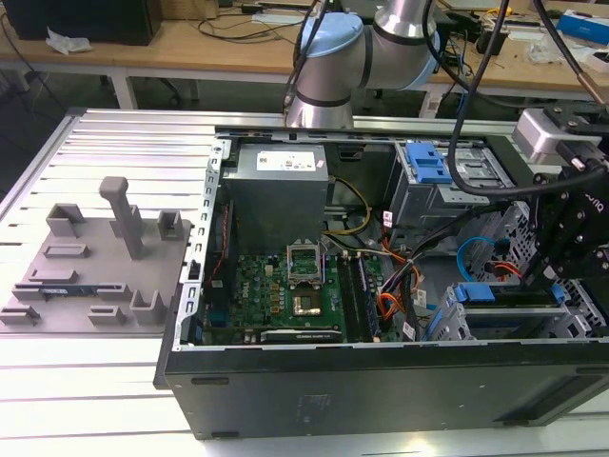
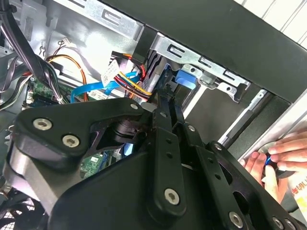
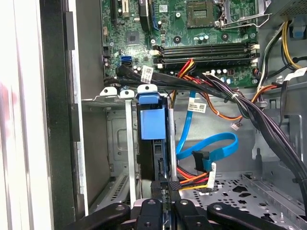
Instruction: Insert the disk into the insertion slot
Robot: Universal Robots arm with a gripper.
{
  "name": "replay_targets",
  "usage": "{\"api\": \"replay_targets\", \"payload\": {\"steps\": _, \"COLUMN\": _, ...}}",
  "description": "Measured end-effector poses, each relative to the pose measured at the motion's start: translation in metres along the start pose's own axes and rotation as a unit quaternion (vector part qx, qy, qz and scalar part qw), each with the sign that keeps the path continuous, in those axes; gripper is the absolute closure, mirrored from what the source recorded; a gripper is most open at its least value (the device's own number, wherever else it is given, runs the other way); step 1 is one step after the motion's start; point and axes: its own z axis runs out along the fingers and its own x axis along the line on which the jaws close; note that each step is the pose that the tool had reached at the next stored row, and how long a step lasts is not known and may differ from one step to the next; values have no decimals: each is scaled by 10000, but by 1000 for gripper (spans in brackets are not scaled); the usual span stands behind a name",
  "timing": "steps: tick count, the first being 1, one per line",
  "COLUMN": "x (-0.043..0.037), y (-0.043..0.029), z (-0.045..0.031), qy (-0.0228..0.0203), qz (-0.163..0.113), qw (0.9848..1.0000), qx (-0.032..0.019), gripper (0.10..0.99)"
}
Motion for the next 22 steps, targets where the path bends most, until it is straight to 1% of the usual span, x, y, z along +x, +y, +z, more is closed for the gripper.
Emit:
{"api": "replay_targets", "payload": {"steps": 5, "x": -5, "y": 0, "z": 15, "qy": 3, "qz": 0, "qw": 10000, "qx": 0, "gripper": 922}}
{"api": "replay_targets", "payload": {"steps": 10, "x": -5, "y": 0, "z": 13, "qy": 21, "qz": 0, "qw": 10000, "qx": 1, "gripper": 922}}
{"api": "replay_targets", "payload": {"steps": 14, "x": -6, "y": 0, "z": 21, "qy": 21, "qz": 0, "qw": 10000, "qx": 1, "gripper": 922}}
{"api": "replay_targets", "payload": {"steps": 17, "x": -7, "y": 0, "z": 31, "qy": 22, "qz": -1, "qw": 10000, "qx": 1, "gripper": 922}}
{"api": "replay_targets", "payload": {"steps": 22, "x": 4, "y": -2, "z": 67, "qy": 22, "qz": -5, "qw": 10000, "qx": 2, "gripper": 922}}
